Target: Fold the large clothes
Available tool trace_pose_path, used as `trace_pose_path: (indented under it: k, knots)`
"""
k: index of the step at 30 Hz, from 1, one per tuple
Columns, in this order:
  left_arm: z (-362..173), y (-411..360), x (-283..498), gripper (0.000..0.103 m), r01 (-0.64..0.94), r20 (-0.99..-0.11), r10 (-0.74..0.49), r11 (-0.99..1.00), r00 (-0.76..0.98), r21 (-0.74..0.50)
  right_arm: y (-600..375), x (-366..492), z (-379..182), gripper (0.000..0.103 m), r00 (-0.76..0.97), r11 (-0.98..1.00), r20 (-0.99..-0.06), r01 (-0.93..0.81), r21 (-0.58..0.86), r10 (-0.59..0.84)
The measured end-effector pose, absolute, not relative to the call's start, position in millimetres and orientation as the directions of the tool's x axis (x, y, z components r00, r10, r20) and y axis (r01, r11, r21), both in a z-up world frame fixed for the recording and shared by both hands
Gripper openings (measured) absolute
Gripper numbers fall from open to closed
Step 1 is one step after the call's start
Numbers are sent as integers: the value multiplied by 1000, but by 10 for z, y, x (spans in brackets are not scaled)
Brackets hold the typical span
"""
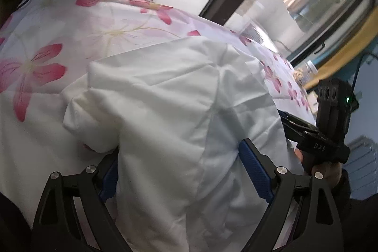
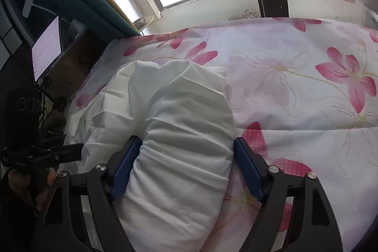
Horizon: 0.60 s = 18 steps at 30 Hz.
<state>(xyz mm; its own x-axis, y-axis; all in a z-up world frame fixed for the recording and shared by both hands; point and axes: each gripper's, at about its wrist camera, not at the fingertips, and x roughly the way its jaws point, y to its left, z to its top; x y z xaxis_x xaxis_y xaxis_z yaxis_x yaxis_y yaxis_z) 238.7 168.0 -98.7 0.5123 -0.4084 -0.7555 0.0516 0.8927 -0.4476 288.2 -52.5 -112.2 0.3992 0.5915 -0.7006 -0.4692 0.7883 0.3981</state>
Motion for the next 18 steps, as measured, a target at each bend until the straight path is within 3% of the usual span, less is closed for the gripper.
trace_pose_path:
  k: [3,10,18]
  knots:
    - [-993,1587,2393,88,84,-759,-397,905,516,-417,-501,2868,-1124,73,395,782,-696,-476,403,599]
    - [-1019,1535,2393,51,111,-735,-443,884,514,-455,-463,2835,-1126,66,390,777,-697,-488,398,602]
    - [-971,1488,2311,31,97,-715,-423,888,556,-450,-454,2777,-1078,57,405,781,-693,-489,388,597]
